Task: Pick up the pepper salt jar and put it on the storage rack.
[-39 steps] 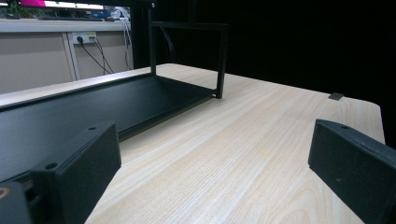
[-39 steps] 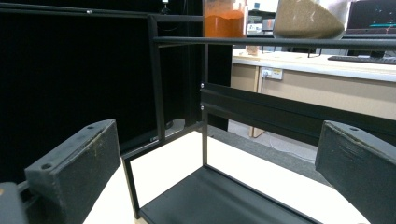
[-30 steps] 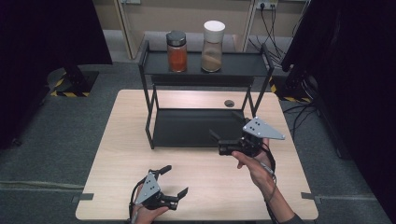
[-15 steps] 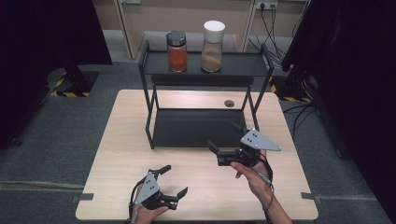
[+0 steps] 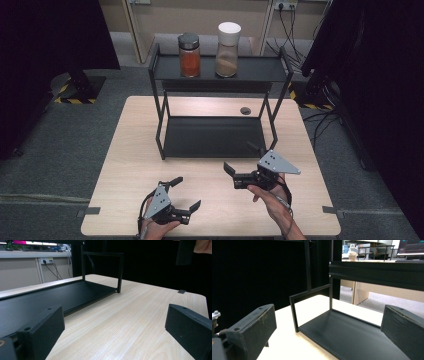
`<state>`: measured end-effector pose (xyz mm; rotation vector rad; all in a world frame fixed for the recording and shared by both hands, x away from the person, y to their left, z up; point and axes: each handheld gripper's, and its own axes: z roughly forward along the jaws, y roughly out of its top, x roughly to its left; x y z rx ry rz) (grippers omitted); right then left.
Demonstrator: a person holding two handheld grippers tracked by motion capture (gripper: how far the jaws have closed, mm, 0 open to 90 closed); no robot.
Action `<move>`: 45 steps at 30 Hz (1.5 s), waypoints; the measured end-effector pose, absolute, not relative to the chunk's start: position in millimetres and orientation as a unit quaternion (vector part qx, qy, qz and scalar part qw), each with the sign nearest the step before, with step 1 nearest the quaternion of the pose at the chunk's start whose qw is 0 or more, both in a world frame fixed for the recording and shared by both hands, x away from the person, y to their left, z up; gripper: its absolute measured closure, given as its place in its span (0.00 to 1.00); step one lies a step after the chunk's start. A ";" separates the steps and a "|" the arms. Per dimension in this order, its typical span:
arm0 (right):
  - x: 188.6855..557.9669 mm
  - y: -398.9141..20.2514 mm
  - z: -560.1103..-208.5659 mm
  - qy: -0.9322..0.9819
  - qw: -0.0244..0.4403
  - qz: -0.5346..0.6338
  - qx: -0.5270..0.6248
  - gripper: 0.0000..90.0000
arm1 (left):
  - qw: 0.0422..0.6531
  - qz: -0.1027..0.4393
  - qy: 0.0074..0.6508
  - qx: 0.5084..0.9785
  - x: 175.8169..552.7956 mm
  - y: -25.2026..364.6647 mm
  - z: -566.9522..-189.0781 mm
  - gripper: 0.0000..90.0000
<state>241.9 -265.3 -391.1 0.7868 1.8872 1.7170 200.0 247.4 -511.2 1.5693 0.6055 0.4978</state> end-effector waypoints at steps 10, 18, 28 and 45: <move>233.3 -268.2 -403.1 0.692 0.236 0.621 0.284 0.00 | 0.640 0.219 0.268 0.686 200.2 248.2 -511.5 0.02; 227.5 -269.4 -413.3 0.694 0.234 0.619 0.286 0.00 | 0.639 0.221 0.271 0.685 200.0 248.8 -511.7 0.02; 221.5 -266.3 -429.3 0.701 0.228 0.614 0.283 0.00 | 0.640 0.223 0.274 0.682 199.8 249.9 -512.0 0.02; 215.3 -262.5 -450.3 0.707 0.221 0.613 0.274 0.00 | 0.640 0.224 0.280 0.680 200.9 250.5 -513.2 0.02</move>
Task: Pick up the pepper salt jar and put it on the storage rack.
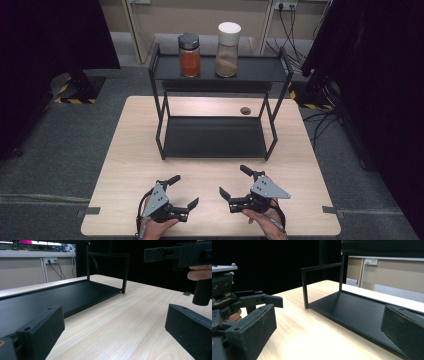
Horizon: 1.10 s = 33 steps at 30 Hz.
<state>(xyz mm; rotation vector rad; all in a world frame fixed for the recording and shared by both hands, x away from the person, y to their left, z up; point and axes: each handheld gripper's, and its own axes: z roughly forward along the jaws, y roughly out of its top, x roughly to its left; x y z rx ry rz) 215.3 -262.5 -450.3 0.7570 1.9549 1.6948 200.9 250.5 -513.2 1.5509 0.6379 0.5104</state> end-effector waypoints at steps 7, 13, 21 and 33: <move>216.6 -261.0 -457.9 0.709 0.216 0.611 0.276 0.00 | 0.641 0.226 0.280 0.678 200.8 251.3 -513.1 0.02; 216.5 -261.1 -463.4 0.712 0.213 0.608 0.278 0.00 | 0.641 0.228 0.279 0.678 200.2 251.5 -512.7 0.02; 217.5 -261.4 -469.4 0.715 0.210 0.605 0.281 0.00 | 0.642 0.229 0.280 0.677 199.8 251.6 -512.7 0.02; 217.2 -262.5 -470.7 0.714 0.211 0.605 0.284 0.00 | 0.642 0.230 0.279 0.676 199.2 251.5 -512.5 0.02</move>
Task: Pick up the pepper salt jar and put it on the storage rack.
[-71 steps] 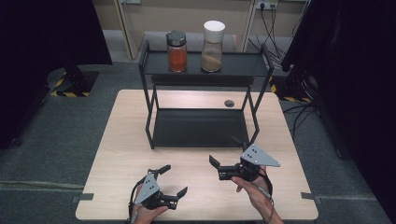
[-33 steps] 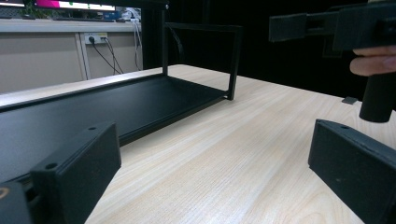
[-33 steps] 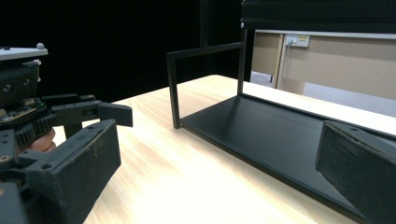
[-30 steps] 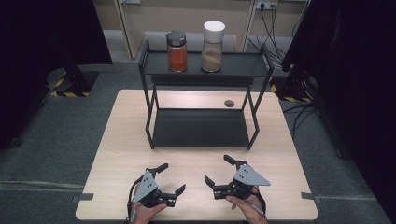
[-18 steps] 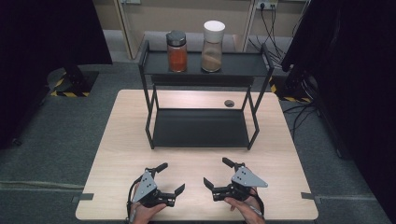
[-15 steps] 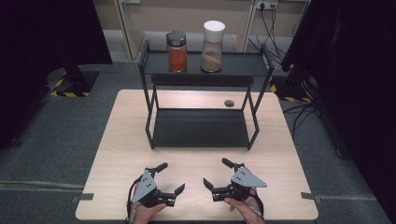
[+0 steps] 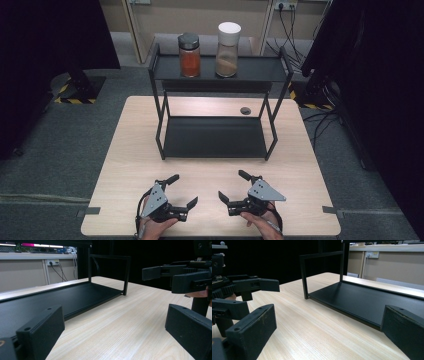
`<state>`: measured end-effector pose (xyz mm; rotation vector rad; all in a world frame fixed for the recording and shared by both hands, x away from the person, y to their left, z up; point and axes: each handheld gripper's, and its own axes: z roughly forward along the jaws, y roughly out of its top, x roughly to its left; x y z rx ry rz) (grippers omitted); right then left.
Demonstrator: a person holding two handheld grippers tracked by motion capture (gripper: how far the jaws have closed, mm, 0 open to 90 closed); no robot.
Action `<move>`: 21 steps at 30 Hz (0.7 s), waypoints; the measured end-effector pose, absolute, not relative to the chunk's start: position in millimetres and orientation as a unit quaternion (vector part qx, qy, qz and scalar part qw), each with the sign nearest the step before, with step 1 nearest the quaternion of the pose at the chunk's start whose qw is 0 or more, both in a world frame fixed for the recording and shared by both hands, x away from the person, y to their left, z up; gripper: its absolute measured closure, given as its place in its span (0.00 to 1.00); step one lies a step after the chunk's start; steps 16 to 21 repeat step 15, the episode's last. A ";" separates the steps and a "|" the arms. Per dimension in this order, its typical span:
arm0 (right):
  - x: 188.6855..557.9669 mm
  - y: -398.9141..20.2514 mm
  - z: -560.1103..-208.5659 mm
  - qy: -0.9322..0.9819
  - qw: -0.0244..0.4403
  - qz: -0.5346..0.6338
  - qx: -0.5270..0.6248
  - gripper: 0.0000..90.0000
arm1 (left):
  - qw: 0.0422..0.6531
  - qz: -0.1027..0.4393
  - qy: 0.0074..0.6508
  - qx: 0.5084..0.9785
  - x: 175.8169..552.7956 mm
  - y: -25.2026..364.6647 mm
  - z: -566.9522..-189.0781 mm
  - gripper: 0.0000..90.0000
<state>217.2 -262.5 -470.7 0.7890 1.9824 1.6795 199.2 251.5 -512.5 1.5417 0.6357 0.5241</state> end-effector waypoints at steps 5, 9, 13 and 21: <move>217.9 -263.4 -471.0 0.713 0.210 0.604 0.287 0.00 | 0.642 0.230 0.279 0.676 199.2 251.8 -512.6 0.02; 217.7 -263.6 -470.8 0.713 0.212 0.604 0.286 0.00 | 0.642 0.230 0.279 0.676 199.5 251.8 -512.5 0.02; 218.2 -264.6 -471.0 0.711 0.211 0.606 0.287 0.00 | 0.642 0.230 0.280 0.675 199.6 251.8 -512.6 0.02; 218.1 -264.9 -471.0 0.711 0.211 0.606 0.288 0.00 | 0.642 0.230 0.280 0.676 199.5 251.6 -512.5 0.02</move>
